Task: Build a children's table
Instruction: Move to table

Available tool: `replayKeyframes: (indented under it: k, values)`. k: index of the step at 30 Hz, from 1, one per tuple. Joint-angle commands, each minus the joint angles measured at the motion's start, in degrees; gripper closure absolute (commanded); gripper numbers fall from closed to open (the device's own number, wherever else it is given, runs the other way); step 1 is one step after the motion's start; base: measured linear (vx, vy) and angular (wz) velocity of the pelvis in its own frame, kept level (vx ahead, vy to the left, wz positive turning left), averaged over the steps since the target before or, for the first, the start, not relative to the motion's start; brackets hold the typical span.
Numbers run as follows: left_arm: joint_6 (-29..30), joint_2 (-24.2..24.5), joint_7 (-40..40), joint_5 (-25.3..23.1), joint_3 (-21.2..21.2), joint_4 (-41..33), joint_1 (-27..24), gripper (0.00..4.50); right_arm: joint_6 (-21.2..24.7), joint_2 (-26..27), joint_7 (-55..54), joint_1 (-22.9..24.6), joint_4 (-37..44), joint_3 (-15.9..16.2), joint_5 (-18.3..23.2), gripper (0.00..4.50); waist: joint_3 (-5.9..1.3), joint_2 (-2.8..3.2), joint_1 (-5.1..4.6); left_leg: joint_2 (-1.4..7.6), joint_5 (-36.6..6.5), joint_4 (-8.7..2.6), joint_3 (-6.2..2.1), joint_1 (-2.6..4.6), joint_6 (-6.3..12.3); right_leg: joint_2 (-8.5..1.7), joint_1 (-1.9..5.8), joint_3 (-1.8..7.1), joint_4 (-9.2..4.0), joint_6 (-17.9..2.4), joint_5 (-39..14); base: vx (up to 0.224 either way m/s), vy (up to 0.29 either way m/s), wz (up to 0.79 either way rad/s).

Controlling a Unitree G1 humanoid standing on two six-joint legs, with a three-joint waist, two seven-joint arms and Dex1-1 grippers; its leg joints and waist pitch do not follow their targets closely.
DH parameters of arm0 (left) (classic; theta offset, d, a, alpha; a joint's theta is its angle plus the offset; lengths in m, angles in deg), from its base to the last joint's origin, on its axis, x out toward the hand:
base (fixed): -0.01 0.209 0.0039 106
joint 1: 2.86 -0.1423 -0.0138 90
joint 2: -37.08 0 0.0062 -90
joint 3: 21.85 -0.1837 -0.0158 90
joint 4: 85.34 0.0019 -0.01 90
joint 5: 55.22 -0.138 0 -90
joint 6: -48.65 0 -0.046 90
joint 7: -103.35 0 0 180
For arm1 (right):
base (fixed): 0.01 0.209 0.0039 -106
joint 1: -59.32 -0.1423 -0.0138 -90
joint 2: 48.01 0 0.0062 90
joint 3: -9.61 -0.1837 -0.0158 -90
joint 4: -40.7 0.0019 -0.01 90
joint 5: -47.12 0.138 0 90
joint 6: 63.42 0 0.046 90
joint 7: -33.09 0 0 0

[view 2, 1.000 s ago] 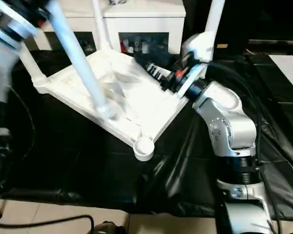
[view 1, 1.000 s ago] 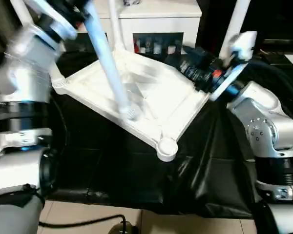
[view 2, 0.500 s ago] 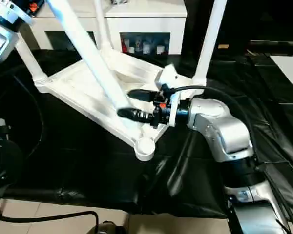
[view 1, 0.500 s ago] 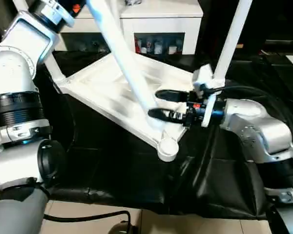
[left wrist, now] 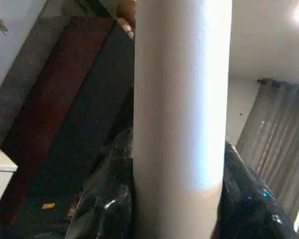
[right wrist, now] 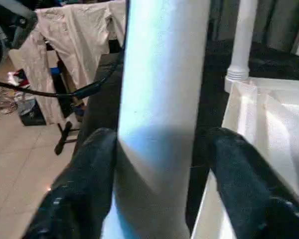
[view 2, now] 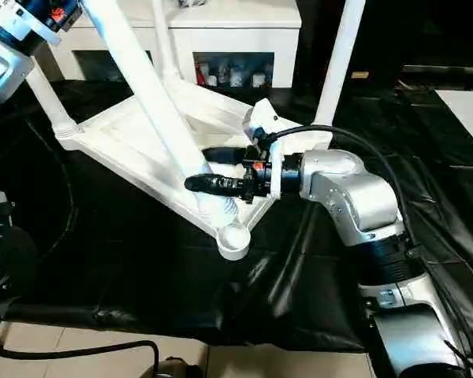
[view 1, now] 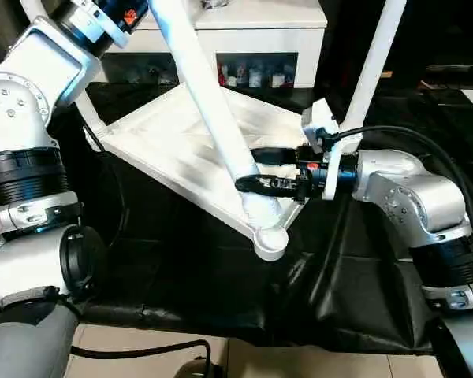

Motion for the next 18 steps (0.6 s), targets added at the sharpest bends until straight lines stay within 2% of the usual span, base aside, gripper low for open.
replayKeyframes:
  k: [1,4,5,7,9,10,12,13,18]
  values:
    - [0.3,0.1,0.0,0.4,-0.1,-0.6,1.1,3.0,0.7,-0.5,0.4,-1.0,0.0,1.3,-0.6,2.07,-5.35,-0.25,0.05,4.9,-4.9,-3.5,-2.47,1.93,2.87,-5.74,2.9,2.98,-3.25,-14.7,1.1,0.0,0.0,0.0]
    - [0.2,-0.2,0.0,0.4,-0.2,-0.6,1.2,3.0,0.3,-0.2,-0.3,-1.2,-0.4,2.6,-2.4,2.17,-5.39,-0.09,0.03,4.88,-5.0,-3.43,-2.48,1.91,2.81,-5.81,2.96,2.98,-3.23,-14.8,1.3,0.0,0.0,0.0]
    - [0.1,-0.3,0.0,0.4,-0.2,-0.6,1.2,3.0,0.1,0.1,-0.8,-1.3,-0.6,3.2,-3.2,2.38,-5.39,-0.02,0.04,4.89,-5.0,-3.45,-2.48,1.95,2.64,-5.78,2.91,2.96,-3.24,-14.8,1.3,0.0,0.0,0.0]
    - [0.1,-0.5,0.0,0.4,-0.2,-0.6,1.2,3.0,-0.1,0.8,-1.9,-1.5,-1.0,4.2,-4.4,2.52,-5.36,0.05,-0.06,4.93,-5.3,-3.52,-2.52,1.98,2.31,-5.75,2.88,2.95,-3.21,-14.9,1.2,0.0,0.0,0.0]
    - [0.1,-0.6,0.0,0.4,-0.2,-0.5,1.2,3.0,0.0,1.4,-2.9,-1.5,-1.3,4.5,-4.9,2.58,-5.36,0.09,-0.12,4.93,-5.8,-3.58,-2.54,2.02,2.11,-5.72,2.88,2.93,-3.25,-14.9,0.9,0.0,0.0,0.0]
    - [0.1,-0.7,0.0,0.4,-0.1,-0.5,1.2,3.0,0.3,2.2,-3.9,-1.5,-1.4,4.8,-5.3,2.58,-5.37,0.3,-0.1,4.95,-6.2,-3.58,-2.57,2.09,1.83,-5.82,2.9,2.98,-3.21,-14.9,0.9,0.0,0.0,0.0]
    - [0.1,-0.7,0.0,0.4,0.0,-0.4,1.3,3.0,0.5,2.7,-4.6,-1.4,-1.5,5.0,-5.5,2.61,-5.42,0.24,-0.19,4.95,-6.1,-3.62,-2.6,2.06,1.61,-5.74,2.91,2.95,-3.12,-15.0,1.7,0.0,0.0,0.0]
    - [0.0,-0.8,0.0,0.5,0.0,-0.4,1.3,3.0,0.6,3.3,-5.5,-1.4,-1.8,5.0,-5.8,2.62,-5.44,0.43,-0.16,4.99,-6.1,-3.64,-2.64,2.13,1.51,-5.78,2.9,2.94,-3.08,-14.9,2.2,0.0,0.0,0.0]
    - [-0.1,-0.9,0.2,0.4,-0.1,-0.3,1.4,3.0,0.6,3.8,-5.8,-1.3,-1.9,5.1,-6.1,2.64,-5.39,0.4,-0.16,4.96,-7.0,-3.72,-2.6,2.11,0.97,-5.85,3.01,2.99,-3.1,-14.9,2.3,0.0,0.0,0.0]
